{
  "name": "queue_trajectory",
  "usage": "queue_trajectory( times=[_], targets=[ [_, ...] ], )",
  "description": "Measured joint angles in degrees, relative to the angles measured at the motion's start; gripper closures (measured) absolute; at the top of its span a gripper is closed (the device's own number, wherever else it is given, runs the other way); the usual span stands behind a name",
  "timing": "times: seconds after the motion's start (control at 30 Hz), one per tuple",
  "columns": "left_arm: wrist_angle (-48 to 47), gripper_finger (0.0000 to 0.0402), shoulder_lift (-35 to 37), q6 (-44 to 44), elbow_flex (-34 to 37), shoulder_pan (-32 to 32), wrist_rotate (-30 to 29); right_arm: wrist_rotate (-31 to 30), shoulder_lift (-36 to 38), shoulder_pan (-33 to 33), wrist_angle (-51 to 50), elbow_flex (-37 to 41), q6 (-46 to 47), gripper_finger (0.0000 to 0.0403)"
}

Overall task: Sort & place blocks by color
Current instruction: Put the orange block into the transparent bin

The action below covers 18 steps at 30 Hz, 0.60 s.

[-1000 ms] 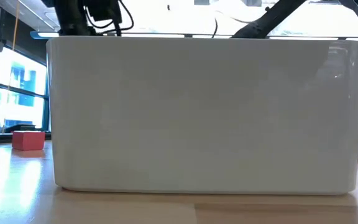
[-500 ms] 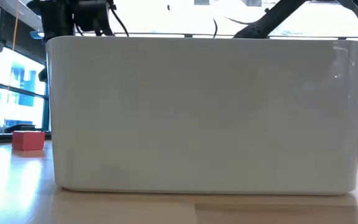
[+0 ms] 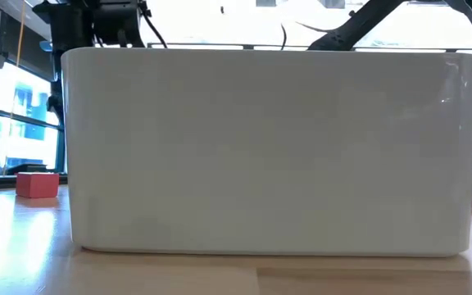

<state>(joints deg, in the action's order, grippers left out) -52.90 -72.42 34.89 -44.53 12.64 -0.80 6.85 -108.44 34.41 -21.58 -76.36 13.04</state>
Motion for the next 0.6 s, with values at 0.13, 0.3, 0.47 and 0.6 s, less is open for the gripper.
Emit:
queue_trajectory(
  times=[0.13, 0.3, 0.47, 0.6],
  targets=[
    [0.00, 0.0255, 0.00, -0.88, 0.00, 0.04, 2.68, 0.00, 0.00, 0.00, 0.39, -0.02, 0.00, 0.0238],
    [-0.07, 0.0254, 0.00, 2.43, 0.00, 0.04, 3.21, -0.02, 0.01, 0.00, 1.45, -0.07, 0.00, 0.0237],
    [-1.48, 0.0242, 0.00, 2.90, 0.00, 0.04, 3.23, 0.33, 0.02, 0.00, 0.98, -0.55, 0.00, 0.0237],
    [-4.28, 0.0214, 0.00, 0.31, 0.00, 0.04, 3.19, 2.32, 0.02, -0.07, -1.59, -3.48, -1.00, 0.0237]
  ],
)
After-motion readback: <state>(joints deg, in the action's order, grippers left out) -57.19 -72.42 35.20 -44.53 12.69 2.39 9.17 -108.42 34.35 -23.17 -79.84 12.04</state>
